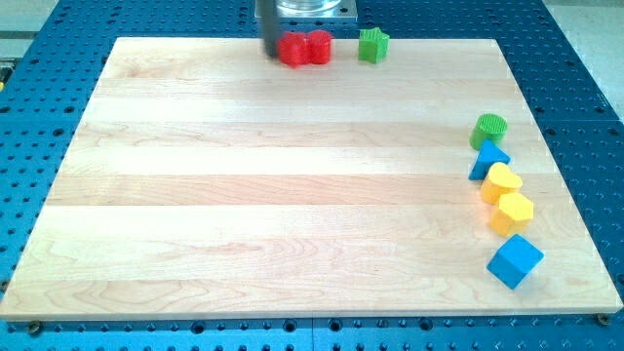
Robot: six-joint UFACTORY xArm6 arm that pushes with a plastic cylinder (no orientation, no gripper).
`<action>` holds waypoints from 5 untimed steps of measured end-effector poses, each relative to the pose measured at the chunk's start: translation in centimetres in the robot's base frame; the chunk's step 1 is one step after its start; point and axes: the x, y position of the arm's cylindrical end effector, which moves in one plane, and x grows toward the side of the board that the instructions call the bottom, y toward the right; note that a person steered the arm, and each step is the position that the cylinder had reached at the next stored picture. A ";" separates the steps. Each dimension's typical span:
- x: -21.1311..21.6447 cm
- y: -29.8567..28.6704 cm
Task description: Push the red star above the green circle
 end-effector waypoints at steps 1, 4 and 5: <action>1.8 4.6; 2.4 14.2; 7.9 17.2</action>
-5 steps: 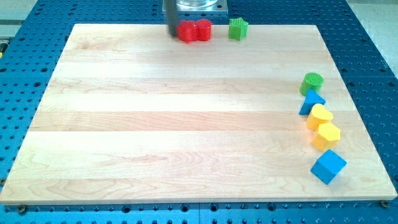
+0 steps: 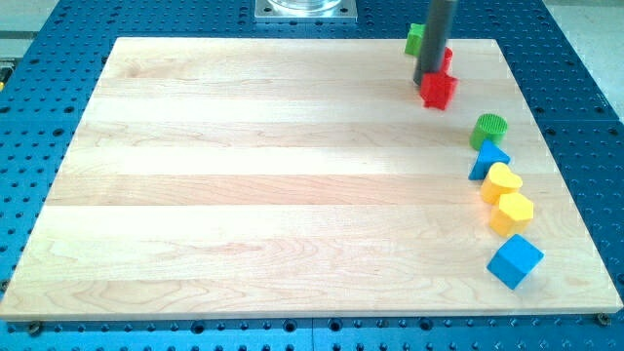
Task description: Push the red star above the green circle
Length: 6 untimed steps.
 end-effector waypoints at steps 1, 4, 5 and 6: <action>0.1 -1.8; 1.0 2.0; -1.0 10.9; 3.0 15.8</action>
